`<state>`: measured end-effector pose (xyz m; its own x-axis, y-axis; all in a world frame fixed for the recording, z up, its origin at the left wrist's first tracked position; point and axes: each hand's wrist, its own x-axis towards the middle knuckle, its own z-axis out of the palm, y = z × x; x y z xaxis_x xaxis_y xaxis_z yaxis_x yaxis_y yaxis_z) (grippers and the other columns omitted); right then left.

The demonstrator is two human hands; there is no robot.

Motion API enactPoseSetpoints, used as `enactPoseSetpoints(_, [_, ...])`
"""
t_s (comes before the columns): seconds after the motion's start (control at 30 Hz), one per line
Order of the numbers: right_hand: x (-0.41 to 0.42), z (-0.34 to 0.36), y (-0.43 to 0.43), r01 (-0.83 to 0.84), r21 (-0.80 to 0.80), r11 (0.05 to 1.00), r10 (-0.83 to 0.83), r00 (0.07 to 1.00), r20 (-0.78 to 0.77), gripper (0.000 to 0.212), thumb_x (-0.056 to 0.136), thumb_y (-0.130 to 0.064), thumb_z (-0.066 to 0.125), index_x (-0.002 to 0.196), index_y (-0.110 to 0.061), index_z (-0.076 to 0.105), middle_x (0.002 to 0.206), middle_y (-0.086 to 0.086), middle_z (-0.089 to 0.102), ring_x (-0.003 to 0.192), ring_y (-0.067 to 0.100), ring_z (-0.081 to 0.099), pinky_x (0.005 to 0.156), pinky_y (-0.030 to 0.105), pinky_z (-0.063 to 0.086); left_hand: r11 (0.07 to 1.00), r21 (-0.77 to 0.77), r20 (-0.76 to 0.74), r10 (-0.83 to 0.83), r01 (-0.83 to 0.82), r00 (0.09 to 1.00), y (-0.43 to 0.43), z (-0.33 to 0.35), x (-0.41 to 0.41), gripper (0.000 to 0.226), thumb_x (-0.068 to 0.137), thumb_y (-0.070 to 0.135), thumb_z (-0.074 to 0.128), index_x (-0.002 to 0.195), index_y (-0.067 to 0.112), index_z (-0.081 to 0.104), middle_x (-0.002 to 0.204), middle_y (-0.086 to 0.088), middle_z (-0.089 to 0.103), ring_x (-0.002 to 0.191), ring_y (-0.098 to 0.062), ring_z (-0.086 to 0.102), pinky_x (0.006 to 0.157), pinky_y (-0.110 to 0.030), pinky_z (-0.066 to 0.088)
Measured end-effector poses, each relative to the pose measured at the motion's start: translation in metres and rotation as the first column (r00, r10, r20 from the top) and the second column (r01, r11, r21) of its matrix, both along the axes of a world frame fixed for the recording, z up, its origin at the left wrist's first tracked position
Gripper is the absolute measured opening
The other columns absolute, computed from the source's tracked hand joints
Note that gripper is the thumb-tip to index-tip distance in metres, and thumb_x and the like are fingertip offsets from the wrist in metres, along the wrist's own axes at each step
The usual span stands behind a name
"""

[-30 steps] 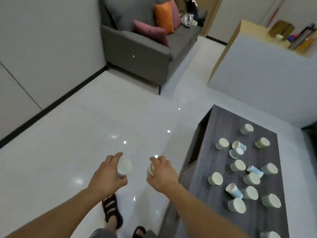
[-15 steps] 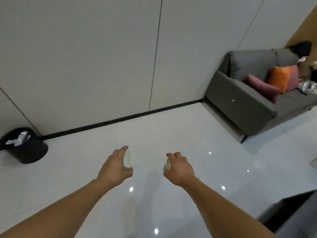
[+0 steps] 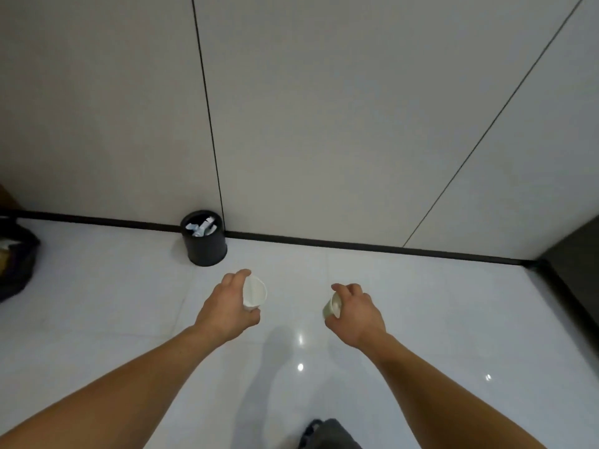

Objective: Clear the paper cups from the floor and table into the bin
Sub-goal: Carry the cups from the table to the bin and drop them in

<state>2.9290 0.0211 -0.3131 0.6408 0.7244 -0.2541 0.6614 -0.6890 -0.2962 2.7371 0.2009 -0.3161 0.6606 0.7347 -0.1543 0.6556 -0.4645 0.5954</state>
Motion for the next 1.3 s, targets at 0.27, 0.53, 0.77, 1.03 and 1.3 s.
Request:
enactPoseSetpoints(0.27, [0.036,-0.027,0.16,-0.227,0.035,0.973,0.228,0.973,-0.037,0.072,0.086,-0.043,0.058,0.148,-0.031,0.026,0.143,-0.002,0.034,0.122,0.023,0.042,0.092,0.033,0.048,0.983,-0.005,-0.02,0.184,-0.184,0.983,0.113,-0.015,0.016,0.083,0.072,0.033,0.075,0.141,0.025,0.03,0.136,-0.001,0.039,0.117,-0.022,0.046,0.093,-0.034,0.045])
enactPoseSetpoints(0.53, [0.087,-0.031,0.312,-0.406,0.046,0.913,0.408,0.911,-0.053,0.072,0.085,-0.043,0.059,0.148,-0.03,0.027,0.142,-0.002,0.035,0.122,0.024,0.041,0.093,0.035,0.047,0.923,-0.001,-0.003,0.385,-0.385,0.923,0.218,-0.011,0.049,0.083,0.071,0.03,0.077,0.14,0.025,0.031,0.135,-0.002,0.038,0.113,-0.024,0.048,0.092,-0.035,0.048])
enactPoseSetpoints(0.77, [0.098,-0.055,0.414,-0.467,-0.007,0.884,0.464,0.881,-0.093,0.071,0.084,-0.042,0.059,0.147,-0.031,0.028,0.141,-0.002,0.035,0.121,0.024,0.042,0.091,0.034,0.048,0.897,-0.093,-0.028,0.432,-0.433,0.901,0.313,-0.041,0.061,0.088,0.075,0.03,0.074,0.147,0.028,0.023,0.136,-0.001,0.035,0.117,-0.023,0.046,0.096,-0.039,0.047])
enactPoseSetpoints(1.03, [0.092,-0.088,0.547,-0.396,-0.042,0.917,0.386,0.909,-0.155,0.072,0.085,-0.044,0.061,0.147,-0.032,0.027,0.144,-0.006,0.033,0.126,0.02,0.039,0.095,0.032,0.048,0.935,-0.1,-0.08,0.332,-0.339,0.94,0.467,-0.078,0.072,0.085,0.076,0.032,0.074,0.146,0.025,0.026,0.138,-0.001,0.035,0.121,-0.021,0.043,0.096,-0.034,0.047])
enactPoseSetpoints(1.3, [0.106,-0.157,0.66,-0.337,-0.043,0.94,0.321,0.921,-0.22,0.073,0.084,-0.044,0.065,0.147,-0.034,0.027,0.147,-0.007,0.031,0.129,0.019,0.038,0.101,0.032,0.046,0.966,-0.07,-0.085,0.241,-0.247,0.967,0.585,-0.144,0.104,0.085,0.075,0.029,0.077,0.144,0.023,0.03,0.138,-0.001,0.035,0.12,-0.02,0.044,0.089,-0.029,0.047])
